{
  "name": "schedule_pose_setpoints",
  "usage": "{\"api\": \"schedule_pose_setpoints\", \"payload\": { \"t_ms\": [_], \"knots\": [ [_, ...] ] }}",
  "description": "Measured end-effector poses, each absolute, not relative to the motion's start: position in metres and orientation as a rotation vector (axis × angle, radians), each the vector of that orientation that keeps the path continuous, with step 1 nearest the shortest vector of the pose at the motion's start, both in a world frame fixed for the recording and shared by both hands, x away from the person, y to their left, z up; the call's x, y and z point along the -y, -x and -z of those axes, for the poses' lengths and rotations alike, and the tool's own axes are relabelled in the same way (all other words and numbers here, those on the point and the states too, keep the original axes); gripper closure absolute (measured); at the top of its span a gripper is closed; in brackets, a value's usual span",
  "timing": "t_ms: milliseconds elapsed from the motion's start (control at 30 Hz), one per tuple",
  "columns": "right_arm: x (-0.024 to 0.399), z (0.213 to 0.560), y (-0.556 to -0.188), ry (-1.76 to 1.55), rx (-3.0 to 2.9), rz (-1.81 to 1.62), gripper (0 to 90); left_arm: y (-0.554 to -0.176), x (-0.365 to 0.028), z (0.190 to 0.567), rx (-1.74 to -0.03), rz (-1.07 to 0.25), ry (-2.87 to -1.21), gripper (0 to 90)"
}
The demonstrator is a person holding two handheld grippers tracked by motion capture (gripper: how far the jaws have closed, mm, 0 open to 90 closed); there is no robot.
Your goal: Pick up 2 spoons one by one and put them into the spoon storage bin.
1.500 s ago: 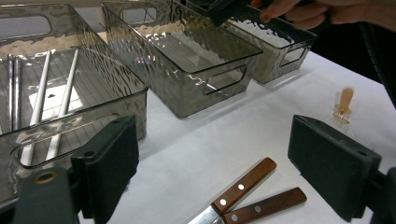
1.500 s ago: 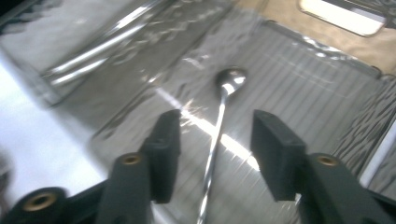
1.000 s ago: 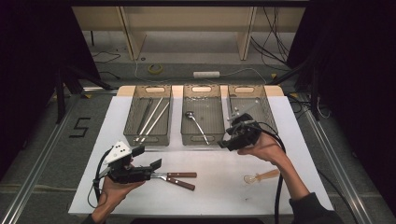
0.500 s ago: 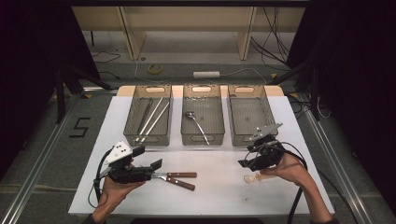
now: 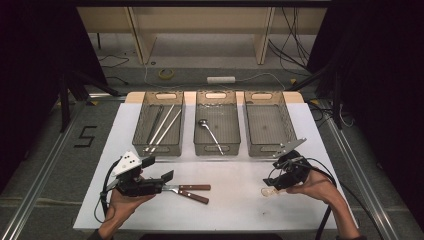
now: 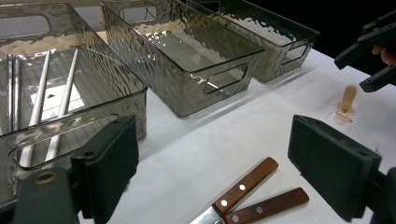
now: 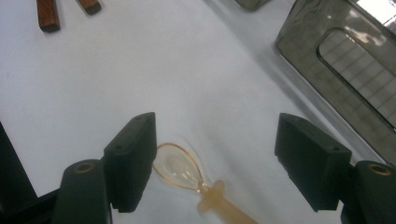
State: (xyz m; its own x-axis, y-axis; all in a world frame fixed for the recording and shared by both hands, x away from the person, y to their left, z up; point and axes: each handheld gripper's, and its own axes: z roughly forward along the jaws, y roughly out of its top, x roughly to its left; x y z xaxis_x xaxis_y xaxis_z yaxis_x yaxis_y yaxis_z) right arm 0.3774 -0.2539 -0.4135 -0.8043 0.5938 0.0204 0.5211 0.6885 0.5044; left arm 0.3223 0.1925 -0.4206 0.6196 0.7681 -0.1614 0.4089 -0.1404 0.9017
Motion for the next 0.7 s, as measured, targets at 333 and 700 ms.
{"api": "schedule_pose_setpoints", "payload": {
  "t_ms": [333,700],
  "knots": [
    [0.258,0.418,-0.377,-0.891,-2.777,-0.679,31.2,-0.322,-0.192,0.421,-0.958,-0.416,-1.765,15.7],
    [0.264,0.431,-0.379,-0.894,-2.812,-0.577,35.6,-0.322,-0.191,0.421,-0.958,-0.414,-1.763,15.7]
  ]
}}
